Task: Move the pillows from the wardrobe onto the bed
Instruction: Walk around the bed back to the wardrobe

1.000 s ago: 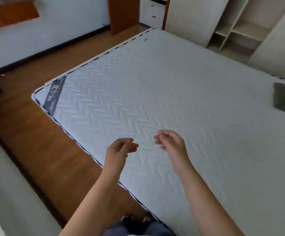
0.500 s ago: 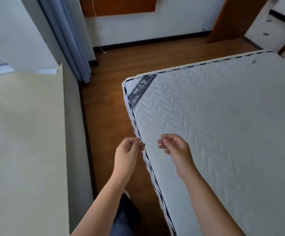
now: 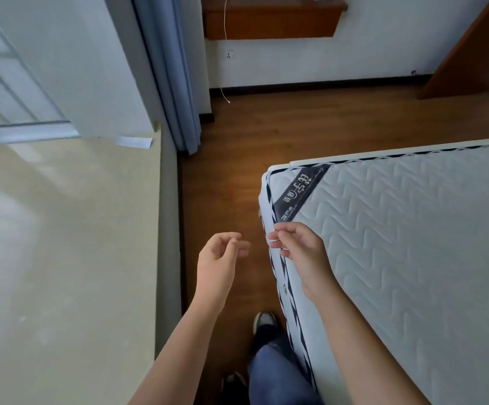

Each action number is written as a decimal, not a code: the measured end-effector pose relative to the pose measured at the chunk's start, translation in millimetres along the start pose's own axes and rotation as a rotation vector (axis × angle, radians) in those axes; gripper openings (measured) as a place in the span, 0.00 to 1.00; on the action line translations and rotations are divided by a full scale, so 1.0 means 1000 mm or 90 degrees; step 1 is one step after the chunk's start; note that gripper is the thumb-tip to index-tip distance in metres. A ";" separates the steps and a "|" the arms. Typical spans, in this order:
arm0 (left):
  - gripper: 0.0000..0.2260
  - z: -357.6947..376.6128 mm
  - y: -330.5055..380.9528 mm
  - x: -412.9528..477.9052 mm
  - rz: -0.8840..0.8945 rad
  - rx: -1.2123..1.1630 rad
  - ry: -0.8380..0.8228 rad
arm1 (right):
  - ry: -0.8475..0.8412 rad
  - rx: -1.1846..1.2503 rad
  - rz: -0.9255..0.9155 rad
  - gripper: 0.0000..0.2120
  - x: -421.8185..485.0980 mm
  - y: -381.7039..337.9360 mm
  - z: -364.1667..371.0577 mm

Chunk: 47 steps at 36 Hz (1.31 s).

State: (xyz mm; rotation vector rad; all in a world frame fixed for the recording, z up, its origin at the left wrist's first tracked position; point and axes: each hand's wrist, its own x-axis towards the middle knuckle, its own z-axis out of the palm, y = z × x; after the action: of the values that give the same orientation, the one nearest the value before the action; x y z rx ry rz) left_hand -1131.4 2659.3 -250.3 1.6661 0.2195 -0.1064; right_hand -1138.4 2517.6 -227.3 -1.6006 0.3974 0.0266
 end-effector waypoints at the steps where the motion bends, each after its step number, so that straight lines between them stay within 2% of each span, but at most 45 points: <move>1: 0.07 -0.001 0.001 0.013 -0.003 -0.001 0.004 | -0.002 0.000 0.001 0.09 0.013 -0.002 0.004; 10: 0.07 0.016 0.043 0.182 0.040 0.037 0.002 | 0.007 0.033 -0.029 0.09 0.174 -0.038 0.032; 21: 0.07 0.061 0.133 0.376 0.118 0.079 -0.104 | 0.010 0.046 -0.082 0.08 0.372 -0.129 0.058; 28: 0.08 0.062 0.136 0.485 0.068 0.064 -0.108 | 0.027 0.061 -0.041 0.07 0.472 -0.138 0.085; 38: 0.07 0.080 0.187 0.691 0.086 0.052 -0.153 | 0.090 0.060 -0.062 0.07 0.651 -0.210 0.115; 42: 0.08 0.110 0.209 0.749 0.094 0.066 -0.191 | 0.136 0.044 -0.075 0.08 0.701 -0.228 0.103; 47: 0.07 0.162 0.214 0.797 0.044 0.092 -0.285 | 0.234 0.073 -0.009 0.08 0.744 -0.219 0.067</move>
State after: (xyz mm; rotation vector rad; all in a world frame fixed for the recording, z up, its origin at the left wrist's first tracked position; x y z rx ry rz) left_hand -299.6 2542.9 -218.3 1.7444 -0.1884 -0.4461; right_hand -367.0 2410.9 -212.9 -1.4940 0.6603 -0.3003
